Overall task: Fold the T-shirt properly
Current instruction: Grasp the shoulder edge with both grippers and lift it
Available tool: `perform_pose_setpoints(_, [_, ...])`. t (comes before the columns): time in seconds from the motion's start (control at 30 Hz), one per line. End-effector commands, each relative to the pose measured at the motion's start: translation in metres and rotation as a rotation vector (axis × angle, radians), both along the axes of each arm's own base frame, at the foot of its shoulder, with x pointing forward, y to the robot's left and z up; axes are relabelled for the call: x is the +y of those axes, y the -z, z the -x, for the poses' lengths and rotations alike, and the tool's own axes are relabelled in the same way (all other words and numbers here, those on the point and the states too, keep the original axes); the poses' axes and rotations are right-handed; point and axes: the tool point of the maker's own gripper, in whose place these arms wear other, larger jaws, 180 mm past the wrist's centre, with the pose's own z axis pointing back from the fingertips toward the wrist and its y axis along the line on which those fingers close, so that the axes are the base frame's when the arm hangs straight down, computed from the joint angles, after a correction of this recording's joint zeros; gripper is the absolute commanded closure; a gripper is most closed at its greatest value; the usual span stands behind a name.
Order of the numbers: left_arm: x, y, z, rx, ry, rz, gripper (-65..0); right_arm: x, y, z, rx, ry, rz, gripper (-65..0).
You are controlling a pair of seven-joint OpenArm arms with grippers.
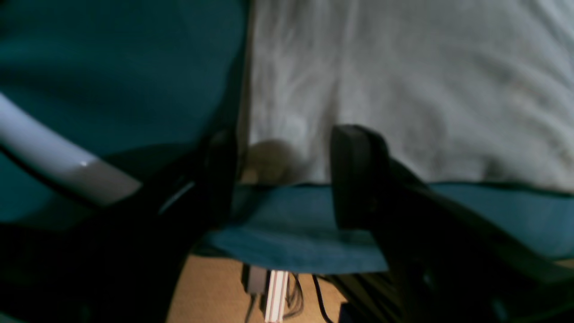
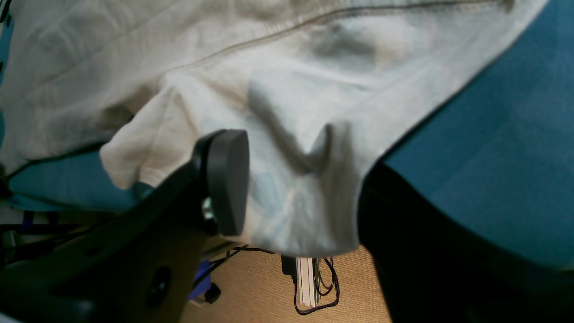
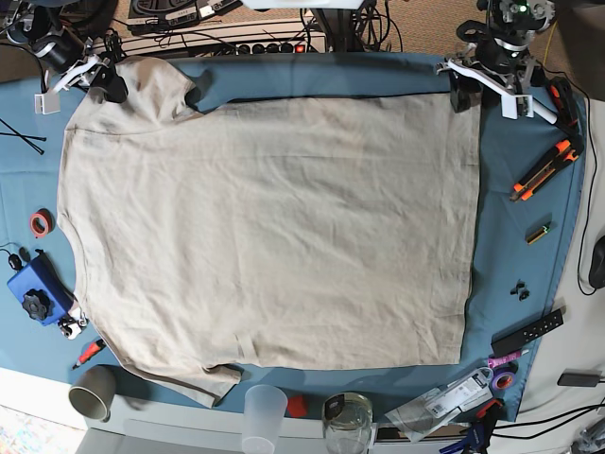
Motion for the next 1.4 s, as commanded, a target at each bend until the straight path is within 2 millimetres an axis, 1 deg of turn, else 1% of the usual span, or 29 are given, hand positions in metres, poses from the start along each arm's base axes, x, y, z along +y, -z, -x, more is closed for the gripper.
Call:
perform_pose_setpoints(0.0, [0.001, -0.005, -0.006, -0.035, -0.005, 0.005, -31.9, -0.002, 0.013, 0.02, 0.112, -0.036, 0.033, -29.4])
perform_pose_setpoints(0.1, [0.003, 0.008, -0.006, -0.007, -0.017, 0.016, -31.9, -0.002, 0.013, 0.02, 0.113, -0.036, 0.033, -29.4])
perform_pose_setpoints(0.2, [0.003, 0.017, -0.003, 0.015, -0.025, 0.032, -31.9, -0.002, 0.013, 0.02, 0.112, -0.036, 0.033, -29.4])
perform_pose_setpoints(0.27, [-0.005, 0.02, 0.001, 0.045, -0.014, 0.077, -31.6, -0.002, 0.013, 0.02, 0.112, -0.036, 0.033, -29.3])
perform_pose_setpoints(0.33, [-0.016, 0.024, 0.007, 0.084, -0.012, 0.134, -29.2, -0.001, 0.011, 0.019, 0.104, -0.033, 0.025, -29.4])
perform_pose_setpoints(0.47, [-0.033, 0.026, 0.012, 0.114, -0.027, 0.22, -21.8, 0.004, 0.005, 0.012, 0.061, -0.019, -0.02, -28.4])
perform_pose_setpoints(0.5, [-0.034, 0.026, 0.012, 0.113, -0.029, 0.224, -19.7, 0.004, 0.004, 0.012, 0.058, -0.018, -0.023, -26.9])
perform_pose_setpoints(0.57, [-0.034, 0.026, 0.012, 0.112, -0.031, 0.224, -15.0, 0.004, 0.004, 0.012, 0.059, -0.018, -0.022, -20.4])
perform_pose_setpoints(0.73, [-0.034, 0.025, 0.01, 0.106, -0.032, 0.223, -0.7, 0.004, 0.004, 0.011, 0.058, -0.018, -0.022, -0.5])
perform_pose_setpoints(0.9, [-0.032, 0.021, 0.006, 0.093, -0.022, 0.199, 0.0, -0.002, 0.0, 0.01, 0.042, 0.0, -0.016, 0.0])
perform_pose_setpoints(1.1, [-0.031, 0.005, 0.003, 0.097, 0.034, 0.137, 0.0, -0.016, -0.02, 0.01, -0.004, 0.056, -0.054, 0.0])
perform_pose_setpoints(1.2, [-0.031, -0.003, 0.003, 0.094, 0.043, 0.124, 0.0, -0.021, -0.027, 0.017, -0.002, 0.07, -0.07, 0.0])
perform_pose_setpoints(1.37, [-0.028, -0.013, 0.016, 0.106, 0.03, 0.101, 0.0, -0.026, -0.033, 0.037, 0.017, 0.093, -0.095, 0.0])
